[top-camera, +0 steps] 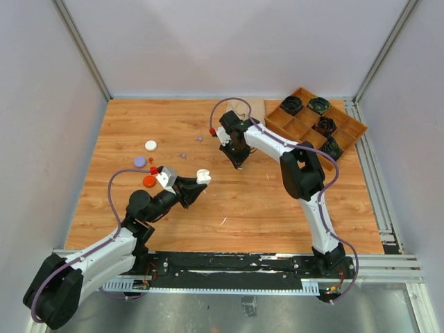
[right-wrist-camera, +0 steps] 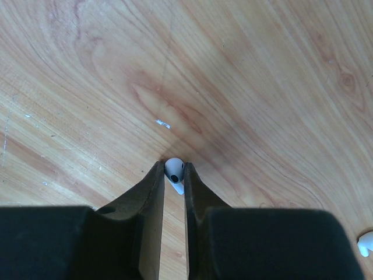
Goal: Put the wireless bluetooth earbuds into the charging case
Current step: Pick up the earbud from the center of the board, then place the earbud in the charging case.
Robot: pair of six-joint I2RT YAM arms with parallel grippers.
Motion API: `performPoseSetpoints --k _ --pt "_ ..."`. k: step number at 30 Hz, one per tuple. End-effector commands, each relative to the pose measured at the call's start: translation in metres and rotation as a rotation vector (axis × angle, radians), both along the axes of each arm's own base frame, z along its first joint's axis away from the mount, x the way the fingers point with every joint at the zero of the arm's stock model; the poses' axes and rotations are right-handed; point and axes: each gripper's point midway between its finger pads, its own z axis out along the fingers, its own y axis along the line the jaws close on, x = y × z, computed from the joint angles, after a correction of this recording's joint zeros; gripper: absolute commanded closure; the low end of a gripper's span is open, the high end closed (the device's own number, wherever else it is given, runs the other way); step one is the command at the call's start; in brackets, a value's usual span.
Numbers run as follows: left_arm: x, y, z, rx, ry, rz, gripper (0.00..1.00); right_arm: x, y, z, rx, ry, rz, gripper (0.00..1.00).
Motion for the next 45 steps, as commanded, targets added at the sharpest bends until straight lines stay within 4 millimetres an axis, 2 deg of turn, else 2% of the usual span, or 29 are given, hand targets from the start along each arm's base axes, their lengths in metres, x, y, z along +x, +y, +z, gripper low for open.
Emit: performPoseSetpoints --k 1,3,8,11,12,16,21,31,37,41,45 --pt "0.003 -0.001 0.015 -0.014 -0.047 -0.002 1.00 -0.014 -0.001 -0.001 -0.026 0.032 0.028 0.88" --pt "0.003 -0.001 0.015 -0.014 -0.050 -0.002 1.00 -0.018 0.000 0.008 0.003 0.023 0.028 0.88" --pt "0.003 -0.001 0.015 -0.016 -0.057 -0.004 1.00 -0.025 0.008 0.046 0.125 -0.045 0.022 0.90" --pt "0.001 -0.002 0.019 -0.037 -0.075 -0.011 1.00 -0.031 0.011 0.068 0.199 -0.083 0.015 0.90" --pt "0.000 -0.002 0.020 -0.043 -0.082 -0.013 1.00 -0.034 0.012 0.081 0.232 -0.104 0.011 0.90" --pt "-0.002 -0.004 0.026 -0.056 -0.112 -0.030 1.00 -0.049 0.013 0.107 0.330 -0.150 -0.004 0.90" --pt "-0.006 -0.006 0.038 -0.080 -0.160 -0.053 1.00 -0.065 0.015 0.155 0.475 -0.255 -0.016 0.91" --pt "-0.020 -0.010 0.062 -0.112 -0.287 -0.118 1.00 -0.111 0.030 0.240 0.833 -0.428 0.046 0.91" --pt "-0.026 -0.012 0.073 -0.118 -0.348 -0.150 1.00 -0.145 0.034 0.281 1.026 -0.489 0.102 0.92" --pt "-0.030 -0.015 0.081 -0.124 -0.380 -0.179 1.00 -0.164 0.038 0.303 1.125 -0.527 0.144 0.93" --pt "-0.032 -0.017 0.086 -0.134 -0.389 -0.194 1.00 -0.181 0.044 0.317 1.217 -0.544 0.177 0.93"
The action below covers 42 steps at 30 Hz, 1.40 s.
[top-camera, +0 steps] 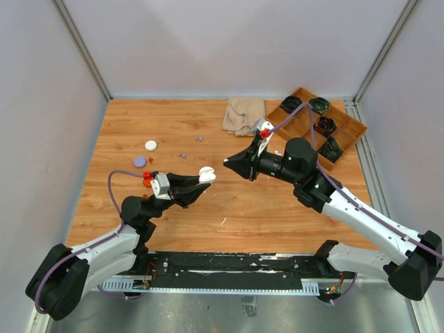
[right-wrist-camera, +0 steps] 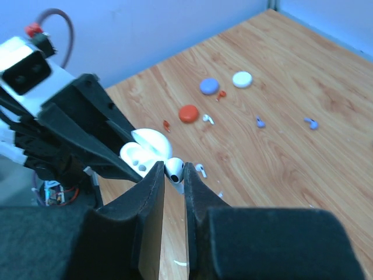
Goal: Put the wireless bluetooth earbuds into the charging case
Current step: Place the earbud in the charging case.
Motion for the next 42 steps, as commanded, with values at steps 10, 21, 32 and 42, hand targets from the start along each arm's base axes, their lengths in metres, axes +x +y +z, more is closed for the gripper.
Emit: performPoseSetpoints --k 10,21,32,42 --pt "-0.012 -0.001 0.037 -0.068 -0.114 -0.051 1.00 -0.043 0.029 0.033 0.236 -0.100 0.128 0.94" --pt "-0.018 0.000 0.045 -0.091 -0.128 -0.071 1.00 -0.049 0.042 0.027 0.279 -0.068 0.159 0.94" --pt "-0.023 0.003 0.053 -0.118 -0.150 -0.079 1.00 -0.051 0.047 0.018 0.310 -0.016 0.161 0.95" --pt "-0.023 0.003 0.054 -0.128 -0.155 -0.077 1.00 -0.051 0.049 0.013 0.327 0.016 0.160 0.95"
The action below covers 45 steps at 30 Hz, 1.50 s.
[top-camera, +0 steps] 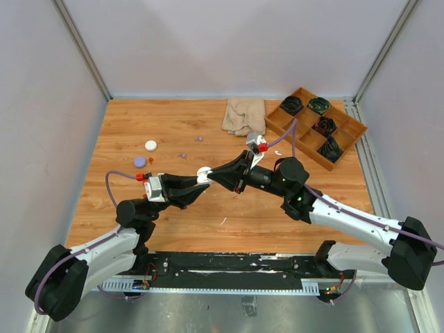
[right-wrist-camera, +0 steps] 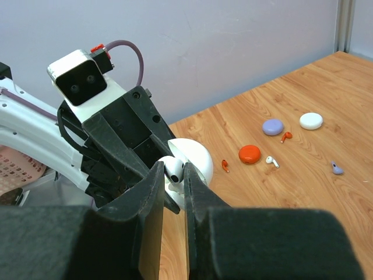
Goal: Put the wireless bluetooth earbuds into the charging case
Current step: Place the earbud in the charging case.
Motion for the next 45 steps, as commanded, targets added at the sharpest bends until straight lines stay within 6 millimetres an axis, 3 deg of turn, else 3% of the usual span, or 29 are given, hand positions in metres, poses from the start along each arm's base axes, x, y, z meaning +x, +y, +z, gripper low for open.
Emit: performPoseSetpoints --k 1,20,28,31,36,45 --pt "-0.004 0.004 0.022 -0.049 -0.074 0.004 1.00 -0.005 0.003 0.003 0.040 0.010 0.011 0.95" --pt "0.000 0.005 0.021 -0.060 -0.055 0.022 1.00 -0.010 0.008 0.002 0.100 0.060 0.050 0.96" --pt "-0.002 0.009 0.025 -0.088 -0.059 0.029 1.00 -0.001 0.000 -0.012 0.071 0.066 -0.024 0.89" --pt "-0.003 0.010 0.025 -0.092 -0.062 0.027 1.00 0.001 -0.003 -0.014 0.064 0.064 -0.043 0.83" --pt "-0.002 0.009 0.022 -0.085 -0.059 0.028 1.00 0.003 -0.006 -0.013 0.051 0.047 -0.064 0.63" --pt "0.005 0.009 0.001 -0.045 -0.009 0.057 1.00 0.013 -0.027 -0.008 -0.022 -0.038 -0.176 0.48"
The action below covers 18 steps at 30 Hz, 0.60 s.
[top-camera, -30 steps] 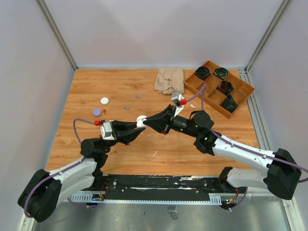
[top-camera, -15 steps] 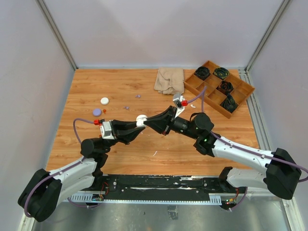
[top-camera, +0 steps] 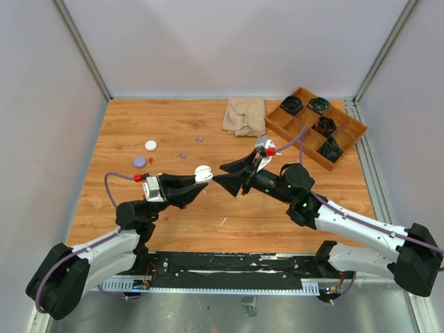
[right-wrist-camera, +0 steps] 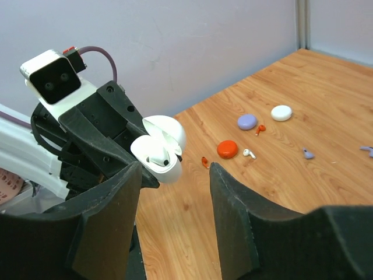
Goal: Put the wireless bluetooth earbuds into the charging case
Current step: Place the earbud in the charging case, then pick up the earbud from the center of the board.
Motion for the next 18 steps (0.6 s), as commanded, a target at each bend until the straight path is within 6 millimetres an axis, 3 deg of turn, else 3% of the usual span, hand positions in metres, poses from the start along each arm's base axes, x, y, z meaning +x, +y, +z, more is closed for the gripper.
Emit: performPoseSetpoints --k 1,7,18 --pt "0.004 0.004 -0.006 0.004 -0.010 0.039 1.00 0.005 -0.015 -0.001 -0.076 -0.065 -0.083 0.47" --pt "0.012 0.003 -0.026 0.053 0.033 0.066 1.00 0.027 -0.035 -0.020 -0.297 -0.058 -0.187 0.39" --pt "0.024 0.002 -0.052 0.133 0.065 0.113 1.00 0.097 -0.100 -0.093 -0.688 0.133 -0.385 0.28"
